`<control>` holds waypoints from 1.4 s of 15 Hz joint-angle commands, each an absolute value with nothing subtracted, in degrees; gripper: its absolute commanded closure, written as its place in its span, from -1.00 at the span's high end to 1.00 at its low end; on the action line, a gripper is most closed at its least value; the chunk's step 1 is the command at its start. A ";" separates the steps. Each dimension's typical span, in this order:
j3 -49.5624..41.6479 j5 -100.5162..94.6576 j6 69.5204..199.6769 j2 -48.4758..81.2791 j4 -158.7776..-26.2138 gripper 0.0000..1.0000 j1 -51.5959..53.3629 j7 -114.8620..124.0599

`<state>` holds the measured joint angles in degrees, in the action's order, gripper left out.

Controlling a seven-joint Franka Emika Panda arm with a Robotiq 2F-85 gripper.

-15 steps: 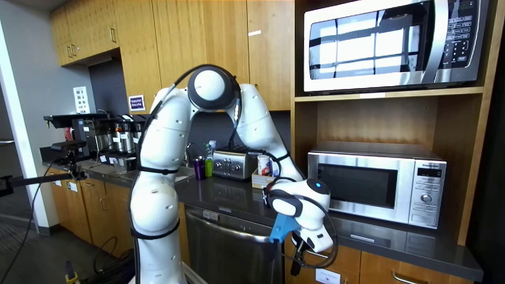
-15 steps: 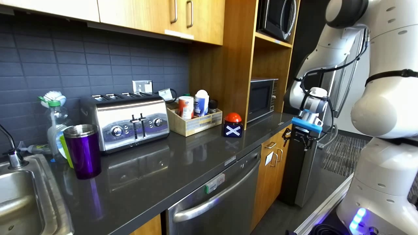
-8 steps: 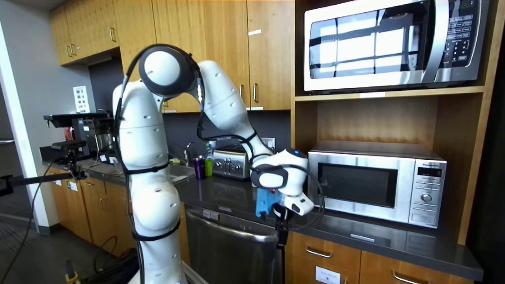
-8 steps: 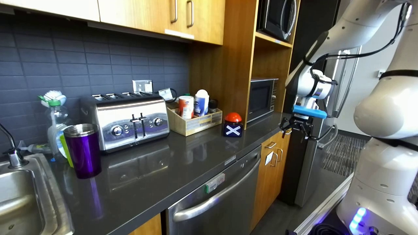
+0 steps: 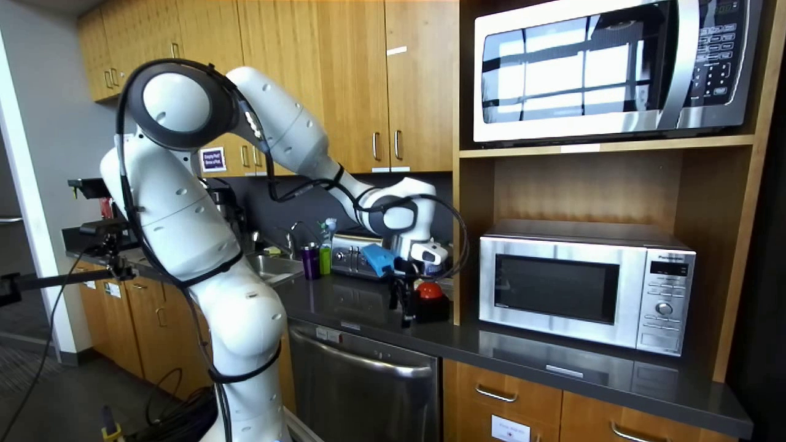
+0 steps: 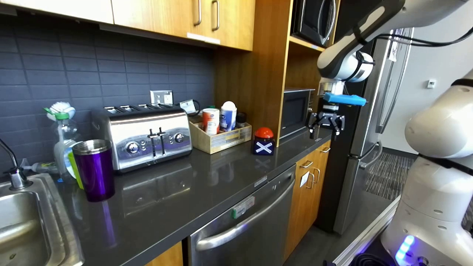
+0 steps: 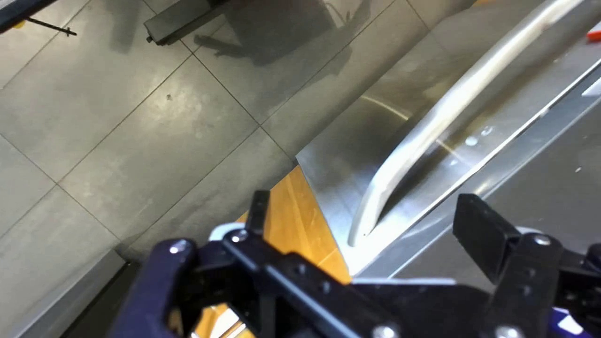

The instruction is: Close the open drawer

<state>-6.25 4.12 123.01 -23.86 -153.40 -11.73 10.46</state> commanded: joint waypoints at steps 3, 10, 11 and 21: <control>-1.10 3.68 112.67 -29.02 -149.75 1.00 -4.83 7.15; 2.40 5.16 109.64 -30.29 -146.78 1.00 3.76 -0.01; 2.71 5.35 110.11 -30.49 -146.61 1.00 4.85 -1.34; 6.30 5.19 113.16 -29.73 -145.57 1.00 9.65 -2.09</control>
